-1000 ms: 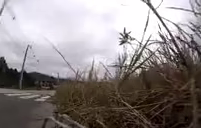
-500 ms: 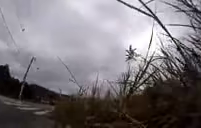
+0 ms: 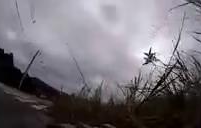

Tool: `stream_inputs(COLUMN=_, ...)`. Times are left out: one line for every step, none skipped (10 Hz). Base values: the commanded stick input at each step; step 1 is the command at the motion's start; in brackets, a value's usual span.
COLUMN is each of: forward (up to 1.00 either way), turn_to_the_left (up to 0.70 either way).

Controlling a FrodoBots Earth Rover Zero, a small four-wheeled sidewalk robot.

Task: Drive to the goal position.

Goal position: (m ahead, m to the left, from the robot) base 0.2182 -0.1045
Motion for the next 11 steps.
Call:
stream_inputs(forward=0.45, turn_to_the_left=0.0)
stream_inputs(forward=0.45, turn_to_the_left=0.0)
stream_inputs(forward=0.45, turn_to_the_left=0.0)
stream_inputs(forward=0.45, turn_to_the_left=0.0)
stream_inputs(forward=0.45, turn_to_the_left=0.0)
stream_inputs(forward=0.45, turn_to_the_left=0.0)
stream_inputs(forward=0.45, turn_to_the_left=0.0)
stream_inputs(forward=0.45, turn_to_the_left=0.0)
stream_inputs(forward=0.45, turn_to_the_left=0.0)
stream_inputs(forward=0.45, turn_to_the_left=0.0)
stream_inputs(forward=0.45, turn_to_the_left=0.0)
